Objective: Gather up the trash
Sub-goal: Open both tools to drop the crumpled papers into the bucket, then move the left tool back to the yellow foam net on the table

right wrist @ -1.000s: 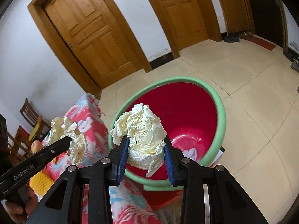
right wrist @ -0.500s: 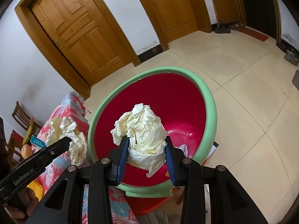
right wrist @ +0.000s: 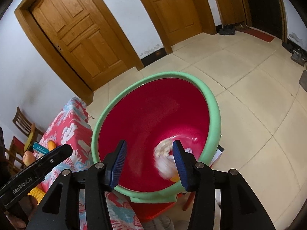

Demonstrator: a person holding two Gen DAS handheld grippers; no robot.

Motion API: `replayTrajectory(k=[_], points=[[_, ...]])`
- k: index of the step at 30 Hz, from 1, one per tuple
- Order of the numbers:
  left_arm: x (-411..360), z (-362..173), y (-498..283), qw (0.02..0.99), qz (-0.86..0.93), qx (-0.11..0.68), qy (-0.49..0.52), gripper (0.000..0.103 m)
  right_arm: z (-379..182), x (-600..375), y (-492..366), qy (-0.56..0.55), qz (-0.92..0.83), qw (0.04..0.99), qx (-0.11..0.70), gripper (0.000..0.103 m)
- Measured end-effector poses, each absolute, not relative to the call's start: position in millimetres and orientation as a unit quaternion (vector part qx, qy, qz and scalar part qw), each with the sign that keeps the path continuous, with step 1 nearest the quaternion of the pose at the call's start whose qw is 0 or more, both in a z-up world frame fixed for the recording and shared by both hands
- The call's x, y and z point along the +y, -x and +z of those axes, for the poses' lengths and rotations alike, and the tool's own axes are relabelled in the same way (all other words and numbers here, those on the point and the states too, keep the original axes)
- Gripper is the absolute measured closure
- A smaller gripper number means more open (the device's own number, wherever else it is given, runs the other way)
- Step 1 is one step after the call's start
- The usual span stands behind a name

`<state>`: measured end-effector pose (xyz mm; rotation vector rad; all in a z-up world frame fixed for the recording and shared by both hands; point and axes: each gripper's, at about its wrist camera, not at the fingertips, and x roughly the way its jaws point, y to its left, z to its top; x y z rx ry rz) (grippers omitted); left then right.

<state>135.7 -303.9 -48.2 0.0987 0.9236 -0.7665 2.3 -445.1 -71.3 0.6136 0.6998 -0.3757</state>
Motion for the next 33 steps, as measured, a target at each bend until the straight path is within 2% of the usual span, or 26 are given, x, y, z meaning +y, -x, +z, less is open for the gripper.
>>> replayTrajectory(k=[15,33], points=[[-262.0,-27.2,-125.0,0.841,-0.334,0.424,-0.017,0.064,-51.4,-417.7,0.8,-0.280,-0.157,0.892,0.318,0.052],[-174.2,-7.3,-111.8,0.874,-0.261,0.410,0.019,0.064,-35.7,-362.8,-3.5,-0.249,-0.108,0.907,0.322,0.051]])
